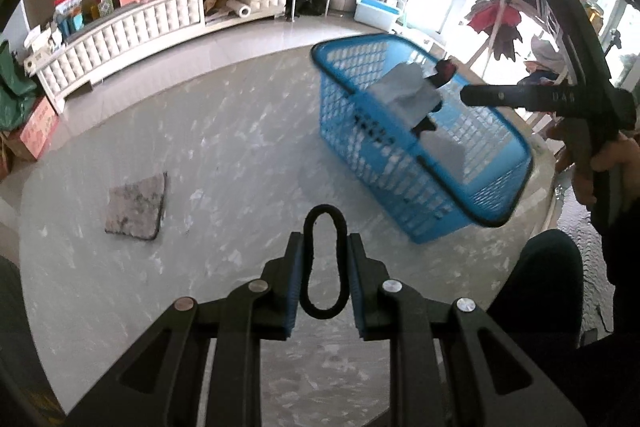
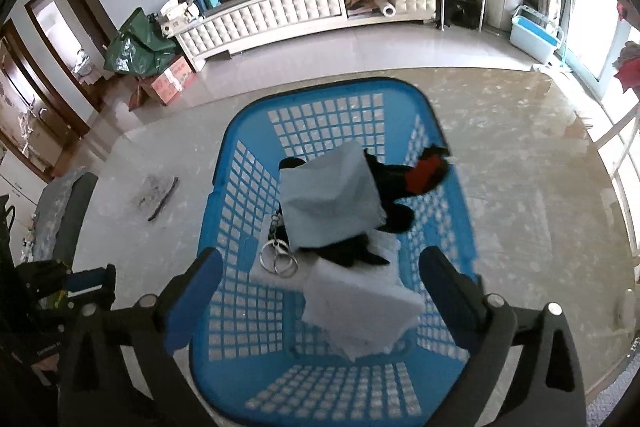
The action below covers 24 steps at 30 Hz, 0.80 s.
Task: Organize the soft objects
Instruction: 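Carry the black ring over the basket with the left tool and open it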
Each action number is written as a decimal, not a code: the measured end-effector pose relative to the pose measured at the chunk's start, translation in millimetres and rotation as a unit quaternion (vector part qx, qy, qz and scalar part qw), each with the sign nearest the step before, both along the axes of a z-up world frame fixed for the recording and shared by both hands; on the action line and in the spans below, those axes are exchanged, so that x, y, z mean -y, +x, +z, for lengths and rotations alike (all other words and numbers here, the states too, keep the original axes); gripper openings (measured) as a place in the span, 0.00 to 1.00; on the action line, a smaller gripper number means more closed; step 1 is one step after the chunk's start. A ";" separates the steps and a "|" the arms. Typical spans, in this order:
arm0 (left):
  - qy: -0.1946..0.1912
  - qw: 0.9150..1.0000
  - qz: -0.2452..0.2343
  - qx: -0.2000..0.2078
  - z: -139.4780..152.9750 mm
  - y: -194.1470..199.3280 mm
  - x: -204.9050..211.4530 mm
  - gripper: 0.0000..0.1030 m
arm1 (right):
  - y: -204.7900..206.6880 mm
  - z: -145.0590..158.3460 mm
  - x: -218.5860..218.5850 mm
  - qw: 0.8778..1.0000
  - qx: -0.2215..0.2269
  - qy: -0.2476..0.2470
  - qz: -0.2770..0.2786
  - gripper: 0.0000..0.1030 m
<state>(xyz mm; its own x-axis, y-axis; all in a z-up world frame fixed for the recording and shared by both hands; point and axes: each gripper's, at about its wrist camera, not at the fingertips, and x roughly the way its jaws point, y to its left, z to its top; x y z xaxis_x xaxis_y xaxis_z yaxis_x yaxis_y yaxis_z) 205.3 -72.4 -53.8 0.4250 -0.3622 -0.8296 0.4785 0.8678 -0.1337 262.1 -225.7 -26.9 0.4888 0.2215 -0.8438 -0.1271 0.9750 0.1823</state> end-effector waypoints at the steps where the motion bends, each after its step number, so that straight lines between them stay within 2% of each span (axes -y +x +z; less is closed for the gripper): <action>1: -0.001 1.000 -0.003 0.005 5.2 -2.1 3.4 0.18 | -5.8 3.4 4.7 1.000 0.004 0.001 -0.001 0.96; 3: -0.006 1.000 -0.009 0.013 16.3 -6.2 11.2 0.18 | -11.3 6.3 11.0 1.000 0.008 0.002 -0.005 1.00; 10: -0.005 0.999 -0.032 0.028 37.8 -15.9 45.3 0.18 | -32.7 15.3 25.0 0.999 0.037 -0.026 -0.019 1.00; 17: -0.005 0.998 -0.048 0.028 44.1 -16.2 80.2 0.19 | -52.0 15.9 42.8 0.997 0.063 -0.038 -0.029 1.00; 21: -0.004 0.998 -0.057 0.024 43.8 -10.5 100.8 0.19 | -67.4 17.1 52.0 0.991 0.103 -0.066 -0.055 1.00; 24: 0.004 0.997 -0.068 0.021 40.5 -4.7 118.1 0.19 | -73.2 13.7 58.7 0.989 0.116 -0.061 -0.061 1.00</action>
